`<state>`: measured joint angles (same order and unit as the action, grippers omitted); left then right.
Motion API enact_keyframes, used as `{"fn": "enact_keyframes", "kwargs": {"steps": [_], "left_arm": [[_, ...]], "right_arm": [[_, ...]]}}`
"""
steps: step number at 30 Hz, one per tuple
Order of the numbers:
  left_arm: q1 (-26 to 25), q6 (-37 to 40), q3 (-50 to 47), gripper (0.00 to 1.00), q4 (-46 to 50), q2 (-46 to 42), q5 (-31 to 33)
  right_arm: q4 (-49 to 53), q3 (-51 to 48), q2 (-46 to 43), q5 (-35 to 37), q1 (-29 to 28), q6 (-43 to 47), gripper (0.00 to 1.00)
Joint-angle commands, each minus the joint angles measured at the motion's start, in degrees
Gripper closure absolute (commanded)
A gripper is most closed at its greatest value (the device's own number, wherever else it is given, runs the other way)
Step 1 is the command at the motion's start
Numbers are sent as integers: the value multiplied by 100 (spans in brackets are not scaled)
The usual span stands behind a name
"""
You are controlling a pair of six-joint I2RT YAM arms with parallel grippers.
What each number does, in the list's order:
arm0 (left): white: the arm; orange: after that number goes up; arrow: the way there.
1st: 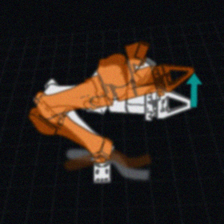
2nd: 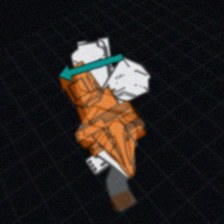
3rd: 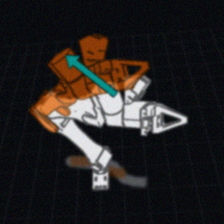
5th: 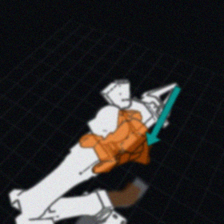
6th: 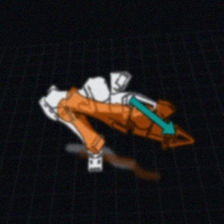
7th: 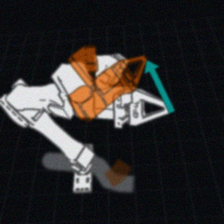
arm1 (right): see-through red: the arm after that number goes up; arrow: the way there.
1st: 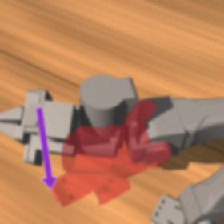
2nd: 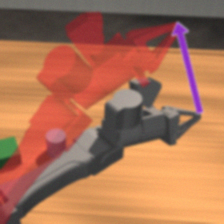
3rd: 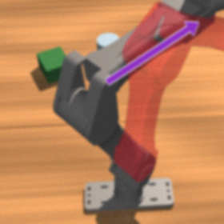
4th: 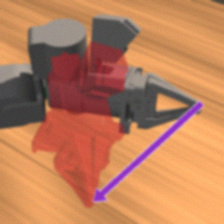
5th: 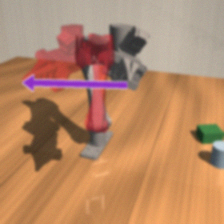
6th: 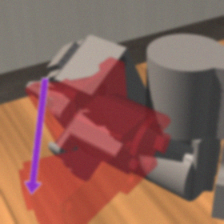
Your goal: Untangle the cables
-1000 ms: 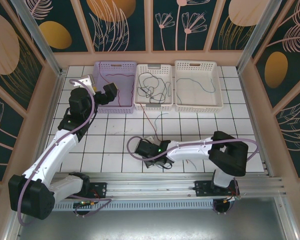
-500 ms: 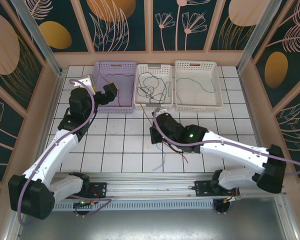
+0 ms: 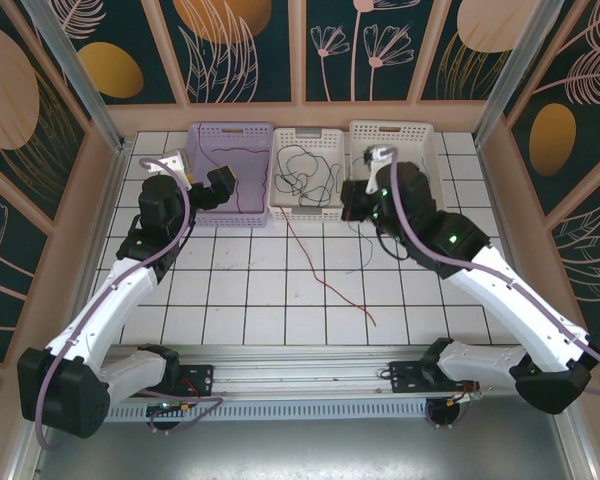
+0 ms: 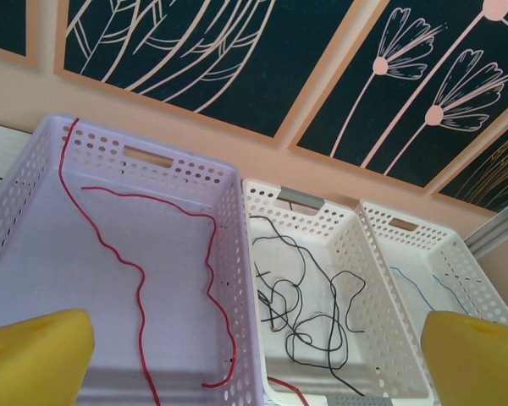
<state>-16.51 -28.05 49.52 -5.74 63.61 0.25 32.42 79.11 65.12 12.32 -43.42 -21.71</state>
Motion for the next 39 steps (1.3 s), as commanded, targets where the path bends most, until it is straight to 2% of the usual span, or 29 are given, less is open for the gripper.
{"fn": "enact_keyframes", "kwargs": {"steps": [1, 6, 10, 15, 21, 34, 39], "left_arm": [[-30, 116, 155, 2, 12, 71, -93], [-36, 98, 152, 1, -1, 107, -141], [-33, 88, 155, 2, 3, 142, -172], [-36, 81, 155, 1, -5, 147, -186], [-32, 54, 163, 2, -15, 195, -257], [-45, 46, 172, 1, -6, 256, -307], [-39, 37, 205, 1, 5, 299, -335]], "right_arm": [[140, 448, 186, -535, 635, 273, 100], [29, 1025, 542, -1036, 1552, 348, 100], [-110, 1410, 1059, -1812, 2412, 220, 100], [-281, 1791, 1726, -2321, 3146, -34, 100], [-392, 2173, 2522, -2067, 3370, -101, 100], [-918, 2210, 3993, -1511, 3790, -269, 100], [-740, 2380, 4558, -1426, 3824, -193, 100]]}}
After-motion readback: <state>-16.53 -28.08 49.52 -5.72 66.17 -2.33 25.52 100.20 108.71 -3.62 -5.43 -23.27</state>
